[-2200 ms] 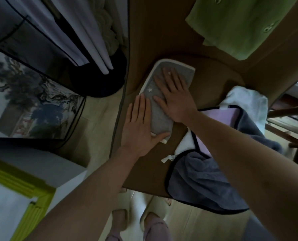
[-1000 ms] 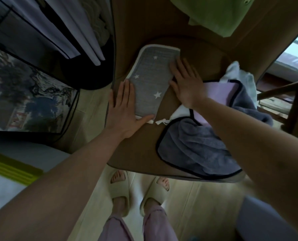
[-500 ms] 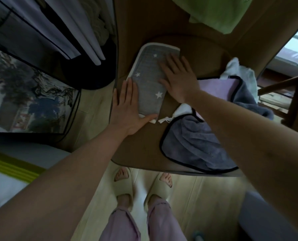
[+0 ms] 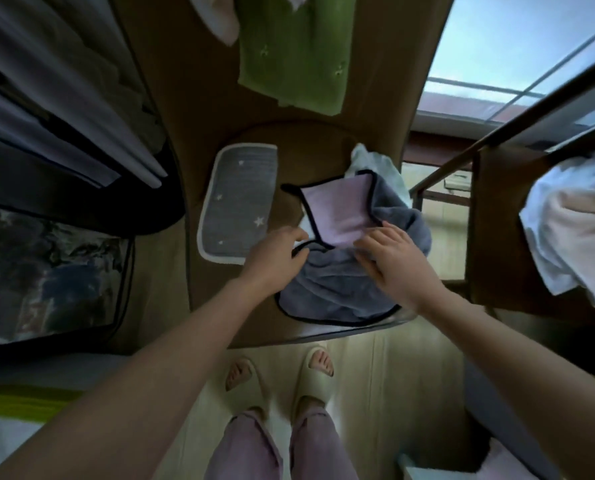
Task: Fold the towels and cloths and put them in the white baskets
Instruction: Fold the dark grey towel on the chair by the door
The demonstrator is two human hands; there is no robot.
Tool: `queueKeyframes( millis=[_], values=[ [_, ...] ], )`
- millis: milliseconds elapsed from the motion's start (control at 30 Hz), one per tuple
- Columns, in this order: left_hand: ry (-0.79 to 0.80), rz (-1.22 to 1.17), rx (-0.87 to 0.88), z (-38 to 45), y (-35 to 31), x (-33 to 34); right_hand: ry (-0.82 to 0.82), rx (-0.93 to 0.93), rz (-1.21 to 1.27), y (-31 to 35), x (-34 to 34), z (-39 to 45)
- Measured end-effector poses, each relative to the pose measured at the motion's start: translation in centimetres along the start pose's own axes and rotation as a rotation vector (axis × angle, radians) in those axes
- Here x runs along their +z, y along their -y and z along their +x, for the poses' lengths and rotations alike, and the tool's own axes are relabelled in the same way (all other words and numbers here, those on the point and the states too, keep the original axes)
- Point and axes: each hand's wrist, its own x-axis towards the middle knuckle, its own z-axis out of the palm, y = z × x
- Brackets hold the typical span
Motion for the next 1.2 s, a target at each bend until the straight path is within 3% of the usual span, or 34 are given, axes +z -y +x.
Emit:
queueKeyframes(
  millis=[200,333,500,700,800,900,1100,1200],
  values=[
    [-0.058,0.066,-0.139,1.1,0.5,3.7,0.08,-0.023,-0.019,-0.6,1.1,2.6],
    [-0.134,-0.03,-0.291,0.7,1.4,4.8,0.091,0.147,0.163,0.7,3.1,4.4],
    [-0.112,-0.107,-0.307,-0.6,2.9,5.0,0.101,0.271,0.212,1.4,4.9,4.4],
    [-0.107,-0.506,-0.144,-1.7,2.3,3.2,0.124,0.353,0.333,1.4,4.6,4.6],
    [-0.086,-0.716,-0.204,-2.3,1.0,1.3,0.223,0.43,0.577,2.4,3.2,4.9],
    [-0.111,-0.807,-0.209,-2.7,-0.8,-1.0,0.264,0.37,0.653,3.3,0.6,4.9],
    [-0.19,-0.891,-0.158,-5.7,-5.9,-9.3,-0.028,0.419,0.942,6.8,-10.1,3.1],
    [-0.176,-0.91,-0.079,-8.0,-10.5,-14.3,-0.16,0.365,0.96,8.7,-17.2,2.4]
  ],
)
